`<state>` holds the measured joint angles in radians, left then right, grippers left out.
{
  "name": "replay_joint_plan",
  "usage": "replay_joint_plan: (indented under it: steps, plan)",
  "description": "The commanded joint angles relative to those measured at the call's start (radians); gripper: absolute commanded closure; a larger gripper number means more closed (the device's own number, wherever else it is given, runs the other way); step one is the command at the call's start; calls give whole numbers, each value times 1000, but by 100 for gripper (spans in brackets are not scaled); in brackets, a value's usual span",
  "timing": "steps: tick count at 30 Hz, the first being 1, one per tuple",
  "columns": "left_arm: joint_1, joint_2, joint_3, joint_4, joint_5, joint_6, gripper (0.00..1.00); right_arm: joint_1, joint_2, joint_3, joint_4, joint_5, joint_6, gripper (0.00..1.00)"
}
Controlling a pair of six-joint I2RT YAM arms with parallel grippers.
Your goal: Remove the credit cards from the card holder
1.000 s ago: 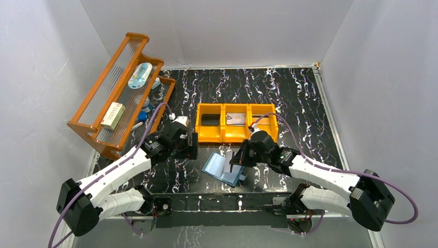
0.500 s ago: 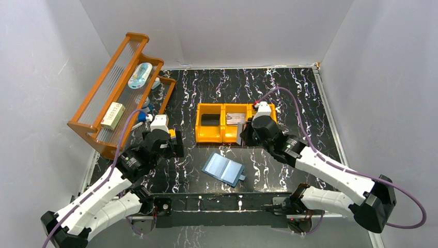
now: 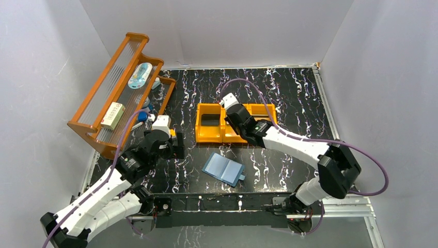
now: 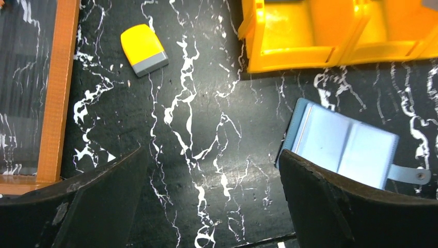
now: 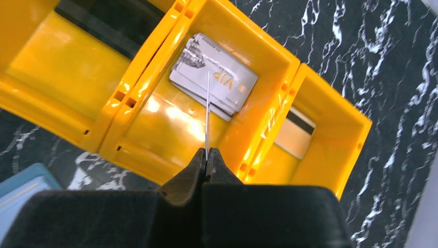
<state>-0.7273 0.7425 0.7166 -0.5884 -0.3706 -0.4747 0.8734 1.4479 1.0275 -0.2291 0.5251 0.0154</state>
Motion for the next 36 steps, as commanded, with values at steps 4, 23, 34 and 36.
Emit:
replay_joint_plan:
  steps: [4, 23, 34, 36]
  plan:
    - [6, -113, -9, 29, -59, 5, 2, -43, 100, 58, 152, -21, -304, 100]
    - [5, -101, -14, 27, -60, -2, 2, -121, 332, 224, 86, -139, -610, 100]
    - [5, -68, -11, 26, -60, 2, 2, -120, 374, 175, 183, -132, -677, 98]
    - [5, -62, -10, 25, -59, 2, 2, -121, 384, 149, 204, -129, -701, 97]
